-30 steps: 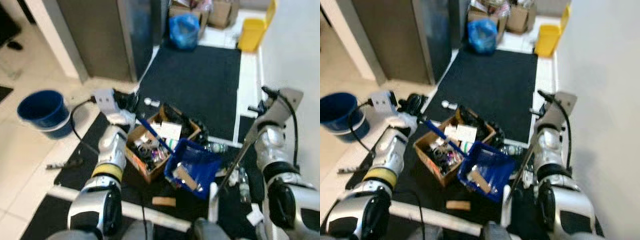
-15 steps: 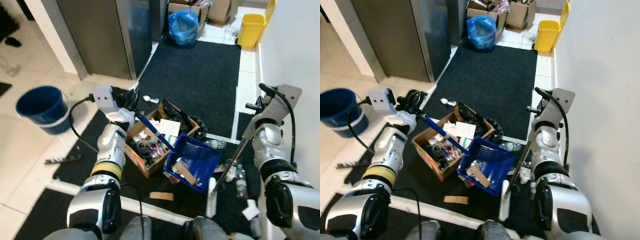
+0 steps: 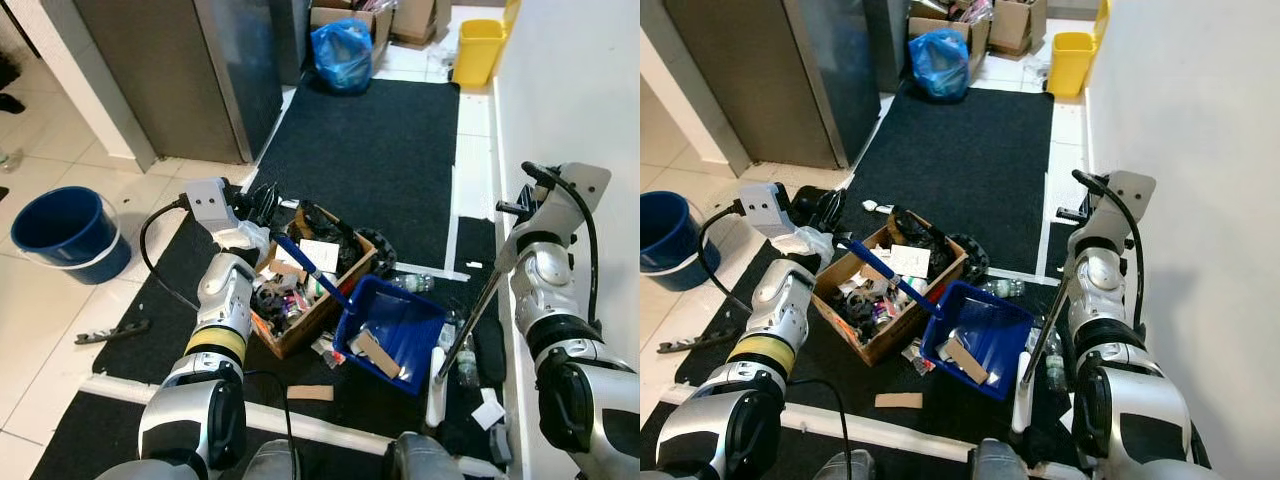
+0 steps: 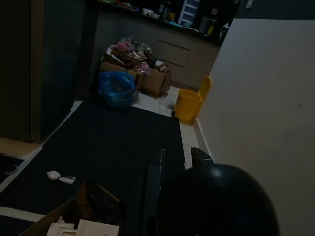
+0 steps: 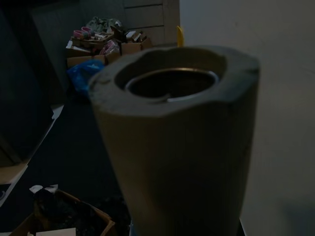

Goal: Sweep floor

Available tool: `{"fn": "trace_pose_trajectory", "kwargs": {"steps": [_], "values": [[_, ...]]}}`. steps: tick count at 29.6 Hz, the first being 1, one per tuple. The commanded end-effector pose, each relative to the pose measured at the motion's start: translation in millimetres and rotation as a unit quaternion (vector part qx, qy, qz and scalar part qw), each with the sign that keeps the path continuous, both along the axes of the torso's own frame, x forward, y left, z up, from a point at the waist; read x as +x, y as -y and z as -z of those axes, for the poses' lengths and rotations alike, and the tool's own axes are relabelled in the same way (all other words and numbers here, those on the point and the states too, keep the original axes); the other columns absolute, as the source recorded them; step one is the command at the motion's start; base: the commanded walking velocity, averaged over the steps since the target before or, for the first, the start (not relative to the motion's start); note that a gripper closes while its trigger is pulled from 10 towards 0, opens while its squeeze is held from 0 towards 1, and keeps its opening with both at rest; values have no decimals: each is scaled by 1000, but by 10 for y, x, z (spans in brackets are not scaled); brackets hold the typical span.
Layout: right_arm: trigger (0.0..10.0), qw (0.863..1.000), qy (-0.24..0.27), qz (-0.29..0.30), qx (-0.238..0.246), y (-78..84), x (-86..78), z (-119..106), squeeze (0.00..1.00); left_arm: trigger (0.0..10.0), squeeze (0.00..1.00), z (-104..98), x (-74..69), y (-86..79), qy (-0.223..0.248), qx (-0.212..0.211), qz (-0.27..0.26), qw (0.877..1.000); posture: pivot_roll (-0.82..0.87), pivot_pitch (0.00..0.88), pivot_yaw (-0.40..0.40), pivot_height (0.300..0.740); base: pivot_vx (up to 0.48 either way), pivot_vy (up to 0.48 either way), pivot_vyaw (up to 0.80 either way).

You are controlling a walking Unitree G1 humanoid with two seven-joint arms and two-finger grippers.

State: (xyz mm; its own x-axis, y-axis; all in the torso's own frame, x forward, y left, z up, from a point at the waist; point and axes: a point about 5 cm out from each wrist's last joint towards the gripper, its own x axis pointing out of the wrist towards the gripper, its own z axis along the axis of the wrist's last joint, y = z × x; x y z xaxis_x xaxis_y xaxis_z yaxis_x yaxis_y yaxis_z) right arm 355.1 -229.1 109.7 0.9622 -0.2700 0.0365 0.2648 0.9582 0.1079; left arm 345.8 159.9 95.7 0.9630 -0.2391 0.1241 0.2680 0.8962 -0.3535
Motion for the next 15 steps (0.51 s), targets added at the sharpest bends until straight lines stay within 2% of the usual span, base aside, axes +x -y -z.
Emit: {"fn": "trace_pose_trajectory", "kwargs": {"steps": [1,3,5,8,15], "values": [[10000,998,68,4,10,-121,126,-301,0,10000,0,110,-44,46,-25,-21,4,999,122,0,4,740,0,0,0],[10000,998,63,1,17,-145,162,-329,0,10000,0,114,-48,39,-25,-21,2,999,117,12,2,740,0,0,0],[10000,999,47,-9,-22,-198,209,-367,0,10000,0,116,-52,26,-25,-18,-5,1000,117,18,-3,740,0,0,0],[10000,999,35,-15,-37,-223,241,-386,0,10000,0,113,-54,23,-23,-16,-8,1000,117,40,-18,740,0,0,0],[10000,996,50,-17,-78,-229,261,-466,0,10000,0,178,-89,2,-32,-17,-34,999,110,33,-27,740,0,0,0]]}}
